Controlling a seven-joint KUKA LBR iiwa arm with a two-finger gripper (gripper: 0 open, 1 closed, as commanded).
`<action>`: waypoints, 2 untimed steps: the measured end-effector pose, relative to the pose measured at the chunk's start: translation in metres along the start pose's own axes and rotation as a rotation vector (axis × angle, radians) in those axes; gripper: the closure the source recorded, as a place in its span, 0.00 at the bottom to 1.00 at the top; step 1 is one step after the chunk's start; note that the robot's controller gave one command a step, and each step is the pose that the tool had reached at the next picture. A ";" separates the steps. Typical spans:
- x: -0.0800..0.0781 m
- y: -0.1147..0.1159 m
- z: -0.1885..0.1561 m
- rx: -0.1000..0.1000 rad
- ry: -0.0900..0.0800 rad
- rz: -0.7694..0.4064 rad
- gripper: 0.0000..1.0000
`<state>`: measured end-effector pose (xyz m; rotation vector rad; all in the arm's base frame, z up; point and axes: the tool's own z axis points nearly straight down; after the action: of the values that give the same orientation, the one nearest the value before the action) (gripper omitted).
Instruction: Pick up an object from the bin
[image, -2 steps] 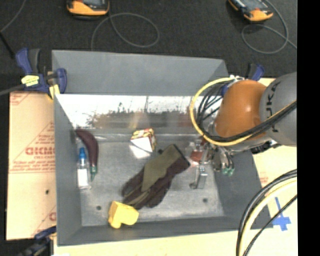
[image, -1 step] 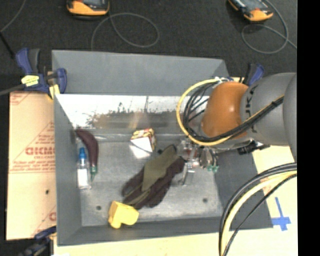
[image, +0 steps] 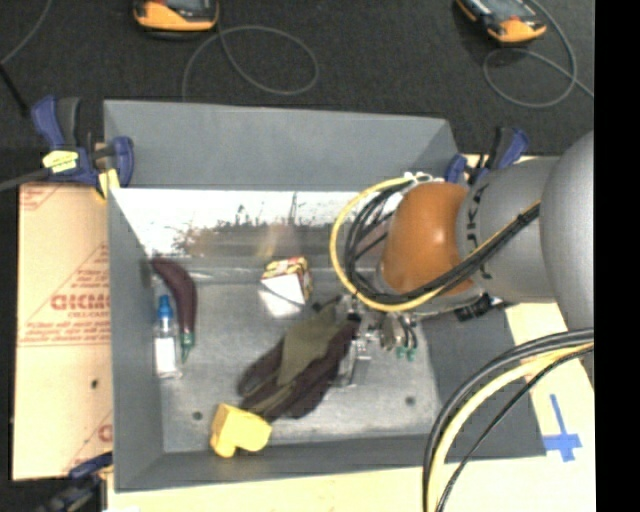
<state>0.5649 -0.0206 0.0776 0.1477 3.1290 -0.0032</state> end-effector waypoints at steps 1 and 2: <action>0.003 0.022 0.005 -0.001 -0.002 0.160 0.00; -0.018 0.034 0.006 -0.001 -0.003 0.217 0.00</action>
Offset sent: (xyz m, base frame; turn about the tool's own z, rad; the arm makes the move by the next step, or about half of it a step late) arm 0.0248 0.0356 -0.0076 0.2303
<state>0.5859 0.0119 0.0715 0.4849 3.0914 0.0002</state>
